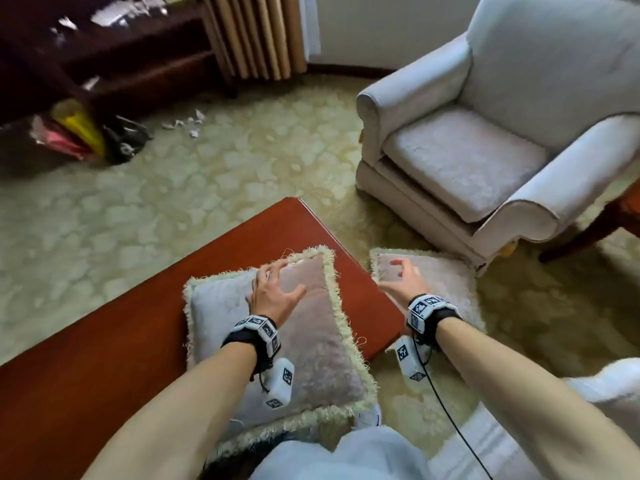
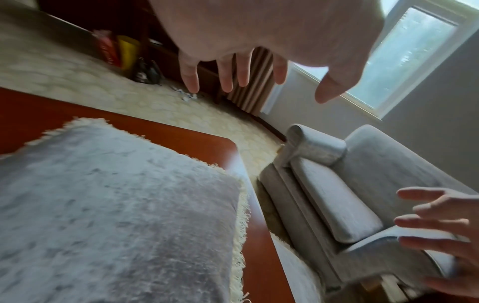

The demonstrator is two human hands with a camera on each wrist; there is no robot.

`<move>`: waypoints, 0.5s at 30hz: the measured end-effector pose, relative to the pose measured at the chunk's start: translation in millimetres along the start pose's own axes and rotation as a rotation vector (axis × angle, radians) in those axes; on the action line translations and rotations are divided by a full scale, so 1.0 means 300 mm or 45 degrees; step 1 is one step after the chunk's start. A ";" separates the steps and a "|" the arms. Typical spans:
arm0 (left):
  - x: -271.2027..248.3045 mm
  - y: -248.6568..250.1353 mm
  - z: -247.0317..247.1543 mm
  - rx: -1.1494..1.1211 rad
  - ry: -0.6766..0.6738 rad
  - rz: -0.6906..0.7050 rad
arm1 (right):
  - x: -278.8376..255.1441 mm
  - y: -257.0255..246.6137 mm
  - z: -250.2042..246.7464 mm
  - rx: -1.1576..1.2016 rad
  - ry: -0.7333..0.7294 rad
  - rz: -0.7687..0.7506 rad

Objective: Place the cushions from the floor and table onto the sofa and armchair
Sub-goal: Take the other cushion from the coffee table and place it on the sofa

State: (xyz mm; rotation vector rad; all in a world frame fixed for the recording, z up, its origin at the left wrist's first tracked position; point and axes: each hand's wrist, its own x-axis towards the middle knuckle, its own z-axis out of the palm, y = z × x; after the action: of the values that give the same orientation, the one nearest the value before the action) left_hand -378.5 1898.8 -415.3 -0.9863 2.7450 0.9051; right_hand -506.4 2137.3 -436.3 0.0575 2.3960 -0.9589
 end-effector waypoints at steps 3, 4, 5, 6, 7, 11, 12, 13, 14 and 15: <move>-0.033 -0.078 -0.036 -0.058 0.080 -0.153 | 0.045 -0.050 0.094 -0.047 -0.146 -0.080; -0.046 -0.108 -0.049 -0.076 0.099 -0.206 | 0.058 -0.066 0.130 -0.081 -0.195 -0.107; -0.056 -0.138 -0.060 -0.103 0.112 -0.251 | 0.071 -0.078 0.163 -0.119 -0.228 -0.124; -0.064 -0.170 -0.071 -0.135 0.118 -0.294 | 0.079 -0.092 0.192 -0.152 -0.255 -0.131; -0.068 -0.203 -0.080 -0.182 0.125 -0.333 | 0.088 -0.105 0.223 -0.181 -0.278 -0.130; -0.056 -0.336 -0.094 -0.361 0.144 -0.492 | 0.107 -0.128 0.345 -0.258 -0.394 -0.080; -0.046 -0.367 -0.093 -0.386 0.123 -0.540 | 0.110 -0.127 0.374 -0.278 -0.417 -0.066; -0.031 -0.397 -0.088 -0.402 0.088 -0.581 | 0.114 -0.122 0.404 -0.291 -0.439 -0.042; -0.013 -0.423 -0.082 -0.416 0.037 -0.621 | 0.118 -0.115 0.433 -0.304 -0.456 -0.018; 0.011 -0.445 -0.073 -0.431 -0.009 -0.647 | 0.124 -0.112 0.461 -0.304 -0.467 0.020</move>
State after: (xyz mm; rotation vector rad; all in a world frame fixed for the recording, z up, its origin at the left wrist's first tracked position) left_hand -298.0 1802.3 -465.3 -1.6250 2.1914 1.2740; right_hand -479.7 2016.6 -516.2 -0.1737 2.1447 -0.6082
